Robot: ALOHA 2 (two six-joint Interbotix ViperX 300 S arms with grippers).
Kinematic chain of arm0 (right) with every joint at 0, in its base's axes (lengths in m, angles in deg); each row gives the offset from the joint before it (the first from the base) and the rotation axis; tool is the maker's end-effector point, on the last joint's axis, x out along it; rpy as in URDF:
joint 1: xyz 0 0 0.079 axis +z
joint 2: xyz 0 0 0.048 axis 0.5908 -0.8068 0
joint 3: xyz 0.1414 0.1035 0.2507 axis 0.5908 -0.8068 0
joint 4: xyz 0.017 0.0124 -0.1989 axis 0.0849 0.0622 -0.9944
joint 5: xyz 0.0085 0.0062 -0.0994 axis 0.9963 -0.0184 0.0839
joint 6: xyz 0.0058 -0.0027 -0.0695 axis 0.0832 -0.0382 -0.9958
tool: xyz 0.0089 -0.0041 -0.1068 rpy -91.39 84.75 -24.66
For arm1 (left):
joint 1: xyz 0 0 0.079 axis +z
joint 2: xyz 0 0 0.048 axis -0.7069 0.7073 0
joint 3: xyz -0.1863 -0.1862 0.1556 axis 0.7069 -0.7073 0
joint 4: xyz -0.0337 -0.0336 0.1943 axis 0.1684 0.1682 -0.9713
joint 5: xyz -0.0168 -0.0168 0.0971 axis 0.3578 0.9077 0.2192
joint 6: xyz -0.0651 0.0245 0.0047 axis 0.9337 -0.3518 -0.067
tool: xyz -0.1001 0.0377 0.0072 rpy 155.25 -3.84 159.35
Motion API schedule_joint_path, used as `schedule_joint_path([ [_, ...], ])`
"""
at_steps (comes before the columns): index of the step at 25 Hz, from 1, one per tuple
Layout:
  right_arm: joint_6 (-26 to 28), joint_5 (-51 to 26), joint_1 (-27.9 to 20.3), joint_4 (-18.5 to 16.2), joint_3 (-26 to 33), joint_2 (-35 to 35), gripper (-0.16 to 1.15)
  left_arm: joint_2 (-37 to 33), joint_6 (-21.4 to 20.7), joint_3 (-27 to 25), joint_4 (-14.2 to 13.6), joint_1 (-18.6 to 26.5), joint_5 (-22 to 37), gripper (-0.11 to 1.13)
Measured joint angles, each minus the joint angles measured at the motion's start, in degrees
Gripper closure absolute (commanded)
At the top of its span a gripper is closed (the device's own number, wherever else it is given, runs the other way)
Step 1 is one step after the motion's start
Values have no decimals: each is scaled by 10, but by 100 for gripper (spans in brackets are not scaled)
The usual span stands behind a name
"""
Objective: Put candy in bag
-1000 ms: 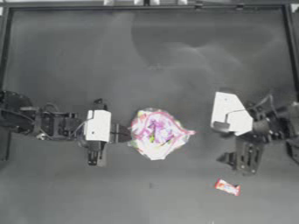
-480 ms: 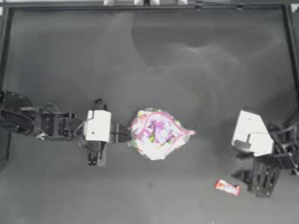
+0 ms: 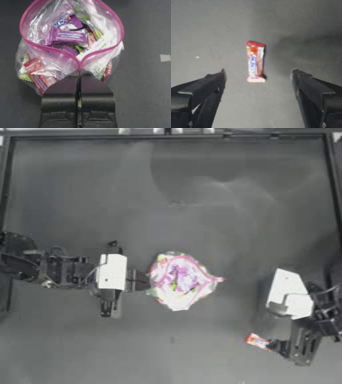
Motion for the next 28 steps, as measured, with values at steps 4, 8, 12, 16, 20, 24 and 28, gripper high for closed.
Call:
schedule_joint_path([
  [4, 1, -1, 6, 0, 4, -27, -4, 0, 0, 0, 0, 1, 0, 98],
  [8, 1, -2, 9, -1, 14, -49, -4, 0, 0, 0, 0, 1, 0, 98],
  [12, 1, -3, 14, -5, 27, -83, -4, 0, 0, 0, 0, 1, 0, 98],
  [16, 2, -3, 16, -5, 37, -102, -4, 0, 0, 0, 0, 1, 0, 98],
  [20, 2, -3, 17, -5, 46, -123, -4, 0, 0, 0, 0, 1, 2, 98],
  [24, 4, -2, 19, -4, 50, -142, -4, 0, 0, 0, 0, 1, 2, 98],
  [28, 4, -2, 20, -4, 52, -152, -4, 1, 0, 0, 0, 1, 2, 98],
])
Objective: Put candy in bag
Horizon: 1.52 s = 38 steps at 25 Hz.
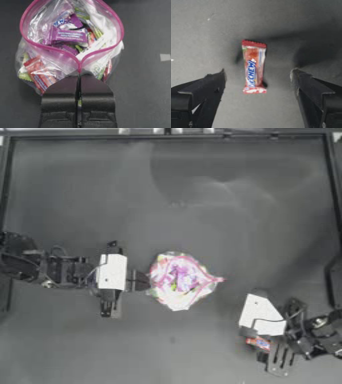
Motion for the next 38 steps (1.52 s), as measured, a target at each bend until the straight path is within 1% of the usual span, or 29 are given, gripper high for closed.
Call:
schedule_joint_path([
  [7, 1, 0, 1, 0, 5, -19, -4, 0, 0, 0, 0, 0, 0, 98],
  [21, 36, 0, 10, -11, 10, -40, -2, -1, 0, 0, 0, 0, 3, 98],
  [23, 38, 0, 10, -12, 11, -44, 1, -1, 0, 0, -1, 0, 3, 98],
  [26, 39, 0, 11, -12, 14, -47, 13, -1, 0, 0, 0, 0, 3, 98],
  [30, 40, 0, 11, -12, 16, -48, 38, -1, 0, 0, 0, -1, 4, 98],
  [33, 40, -1, 13, -11, 17, -51, 52, -1, 0, 0, 0, -1, 4, 98],
  [38, 39, -3, 17, -11, 18, -51, 54, -1, 1, 0, 0, -2, 4, 98],
])
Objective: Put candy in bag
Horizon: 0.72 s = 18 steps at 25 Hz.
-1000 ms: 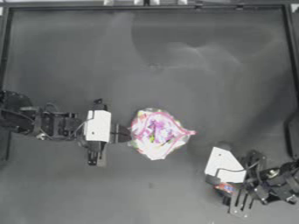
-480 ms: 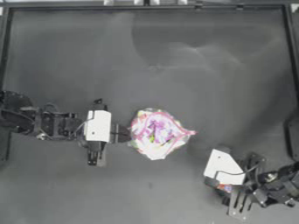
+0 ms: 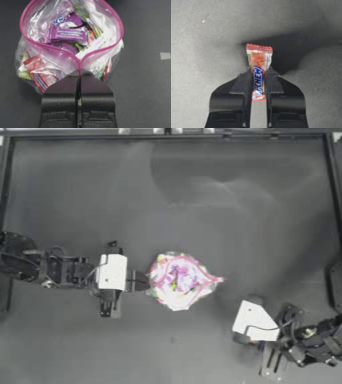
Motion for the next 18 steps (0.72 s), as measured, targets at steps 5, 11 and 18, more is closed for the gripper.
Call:
schedule_joint_path([
  [5, 0, -3, 0, 0, 5, 3, 54, 0, -1, 0, 0, -1, 0, 98],
  [11, -3, -37, 0, -43, 28, 49, 54, 0, -1, 1, 0, 0, 1, 98],
  [18, -10, -75, -9, -127, 63, 92, 54, 0, -1, 5, 0, -1, 1, 98],
])
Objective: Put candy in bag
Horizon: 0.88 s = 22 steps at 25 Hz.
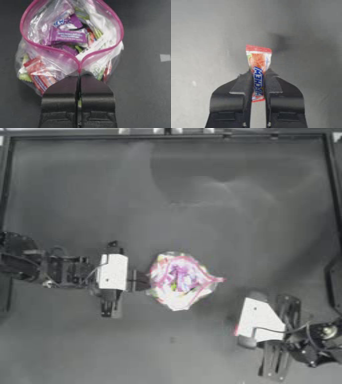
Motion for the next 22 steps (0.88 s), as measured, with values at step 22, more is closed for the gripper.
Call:
schedule_joint_path([
  [22, -39, 62, -104, -126, 49, 0, 55, 0, 0, 4, 0, 0, 0, 98],
])
